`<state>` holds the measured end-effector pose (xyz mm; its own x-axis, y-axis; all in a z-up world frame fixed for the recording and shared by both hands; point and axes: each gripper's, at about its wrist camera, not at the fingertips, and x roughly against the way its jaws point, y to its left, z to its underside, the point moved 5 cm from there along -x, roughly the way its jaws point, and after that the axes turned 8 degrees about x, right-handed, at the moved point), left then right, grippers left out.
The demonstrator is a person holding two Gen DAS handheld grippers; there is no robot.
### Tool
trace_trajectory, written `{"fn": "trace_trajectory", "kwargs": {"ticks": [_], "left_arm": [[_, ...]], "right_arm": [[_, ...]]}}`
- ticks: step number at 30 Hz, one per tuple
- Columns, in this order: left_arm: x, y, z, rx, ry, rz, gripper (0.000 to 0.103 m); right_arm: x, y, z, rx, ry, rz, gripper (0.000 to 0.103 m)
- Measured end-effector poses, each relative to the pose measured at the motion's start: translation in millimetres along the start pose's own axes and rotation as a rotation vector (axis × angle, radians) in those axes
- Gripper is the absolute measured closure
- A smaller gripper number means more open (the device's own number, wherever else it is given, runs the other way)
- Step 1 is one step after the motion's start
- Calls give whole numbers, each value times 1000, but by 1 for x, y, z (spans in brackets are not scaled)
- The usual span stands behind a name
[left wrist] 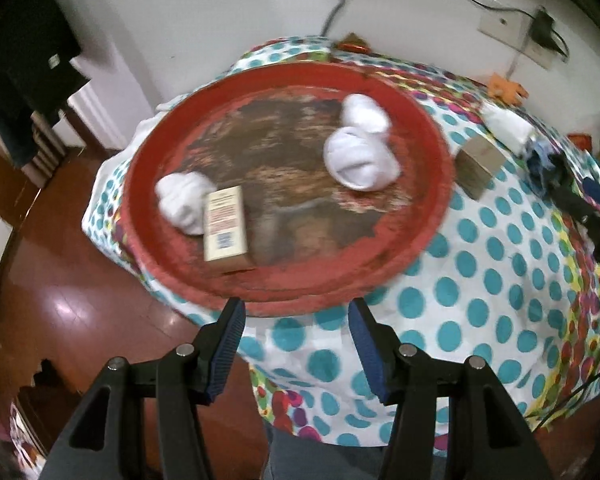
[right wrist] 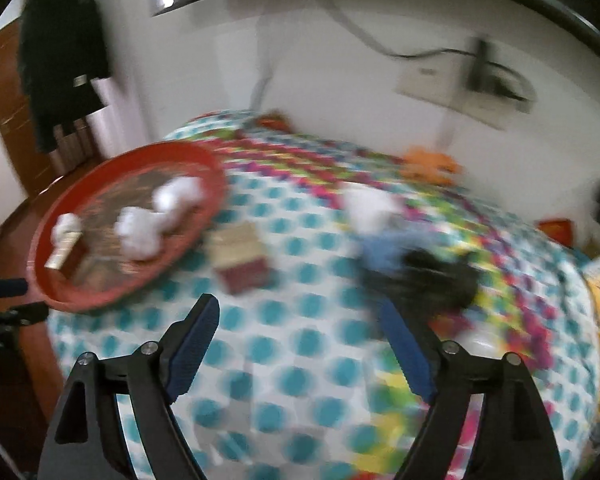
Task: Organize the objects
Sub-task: 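Move the right tool back and grasp the clear plastic bag bundle, then grasp the brown MARUBI box with the left tool and lift it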
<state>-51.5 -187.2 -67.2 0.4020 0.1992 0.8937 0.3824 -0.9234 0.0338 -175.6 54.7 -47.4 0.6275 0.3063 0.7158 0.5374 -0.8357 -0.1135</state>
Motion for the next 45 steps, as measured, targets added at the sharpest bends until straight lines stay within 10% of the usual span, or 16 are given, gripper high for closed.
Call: {"fn": "trace_trajectory", "kwargs": {"ticks": [9, 21, 31, 45], "left_arm": [[-3, -55, 6, -132, 8, 52, 48], [-11, -101, 7, -206, 44, 105, 48], [-15, -136, -4, -292, 24, 123, 48], [-14, -186, -60, -509, 24, 234, 48]], "right_arm": [[-1, -90, 53, -115, 53, 101, 20], [-36, -105, 64, -116, 86, 65, 22], [-49, -113, 69, -141, 107, 44, 67], [-50, -116, 70, -159, 98, 19, 67]]}}
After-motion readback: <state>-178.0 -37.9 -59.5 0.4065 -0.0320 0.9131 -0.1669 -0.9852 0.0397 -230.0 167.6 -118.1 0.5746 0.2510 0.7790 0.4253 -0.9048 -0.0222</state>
